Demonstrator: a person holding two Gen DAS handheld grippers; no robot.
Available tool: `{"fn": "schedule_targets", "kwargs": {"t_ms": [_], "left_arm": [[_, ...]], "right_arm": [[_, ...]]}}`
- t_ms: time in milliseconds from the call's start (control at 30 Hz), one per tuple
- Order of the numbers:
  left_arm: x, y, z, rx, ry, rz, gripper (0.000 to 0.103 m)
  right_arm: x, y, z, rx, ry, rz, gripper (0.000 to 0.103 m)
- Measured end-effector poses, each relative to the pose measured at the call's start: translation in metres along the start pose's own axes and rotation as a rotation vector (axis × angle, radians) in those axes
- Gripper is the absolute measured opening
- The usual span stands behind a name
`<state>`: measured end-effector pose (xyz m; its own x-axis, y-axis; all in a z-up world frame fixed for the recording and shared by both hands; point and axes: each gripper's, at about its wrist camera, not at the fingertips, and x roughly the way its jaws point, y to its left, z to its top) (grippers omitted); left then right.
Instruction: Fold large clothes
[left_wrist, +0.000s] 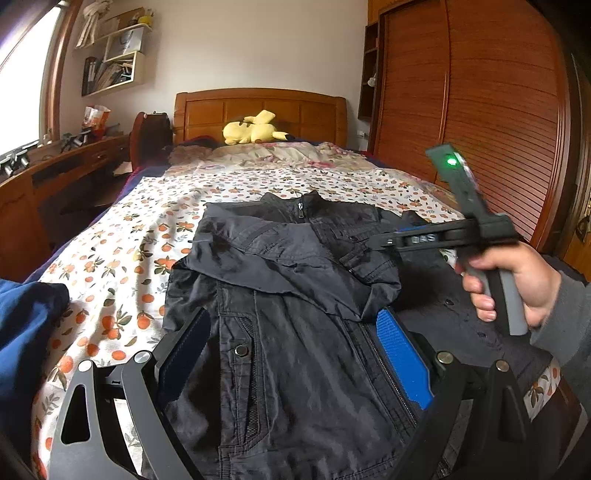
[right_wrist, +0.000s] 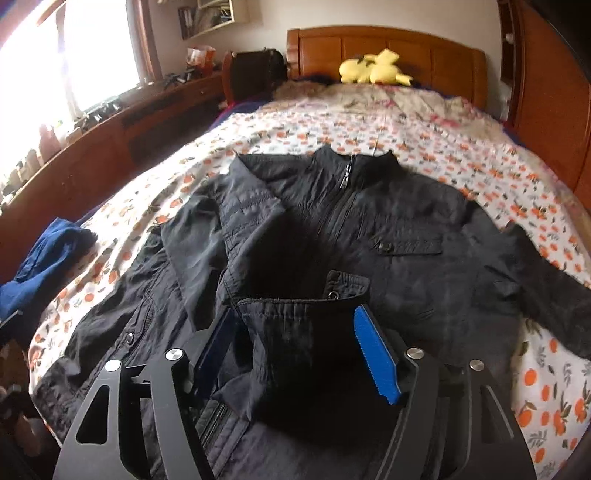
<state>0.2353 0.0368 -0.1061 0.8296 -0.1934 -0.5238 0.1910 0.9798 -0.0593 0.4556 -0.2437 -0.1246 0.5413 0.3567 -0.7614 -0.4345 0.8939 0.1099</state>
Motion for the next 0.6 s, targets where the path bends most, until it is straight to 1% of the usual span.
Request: {"fn": "schedule_targets", "kwargs": {"t_ms": [100, 133, 167, 200, 267, 333, 400, 467, 533, 600], "left_arm": [[0.000, -0.002, 0.000, 0.007, 0.002, -0.003, 0.092], [0.001, -0.003, 0.000, 0.008, 0.003, -0.004, 0.092], [0.001, -0.003, 0.000, 0.008, 0.004, -0.006, 0.092], [0.001, -0.003, 0.000, 0.009, 0.004, -0.008, 0.092], [0.001, -0.004, 0.000, 0.011, 0.004, -0.010, 0.092], [0.001, -0.005, 0.000, 0.014, 0.003, -0.011, 0.093], [0.001, -0.005, -0.001, 0.014, 0.001, -0.014, 0.092], [0.000, -0.005, 0.000, 0.015, 0.001, -0.014, 0.093], [0.000, -0.004, 0.000, 0.018, -0.001, -0.013, 0.093], [-0.001, -0.003, -0.001, 0.014, 0.001, -0.011, 0.093]], "right_arm": [[0.011, -0.003, 0.000, 0.005, 0.026, -0.016, 0.067], [0.012, -0.003, -0.001, 0.003, 0.028, -0.021, 0.064], [0.013, -0.004, -0.002, 0.003, 0.027, -0.020, 0.050], [0.014, -0.005, -0.003, 0.003, 0.030, -0.008, 0.030], [0.011, -0.008, -0.007, 0.003, 0.022, 0.021, 0.009], [0.002, -0.009, -0.013, -0.012, -0.017, 0.023, 0.006], [-0.013, -0.012, -0.022, 0.001, -0.069, 0.020, 0.005], [-0.030, -0.015, -0.037, 0.015, -0.118, 0.010, 0.004], [-0.040, -0.014, -0.050, 0.020, -0.138, -0.014, 0.004], [-0.048, -0.011, -0.066, 0.016, -0.145, -0.019, 0.004]]}}
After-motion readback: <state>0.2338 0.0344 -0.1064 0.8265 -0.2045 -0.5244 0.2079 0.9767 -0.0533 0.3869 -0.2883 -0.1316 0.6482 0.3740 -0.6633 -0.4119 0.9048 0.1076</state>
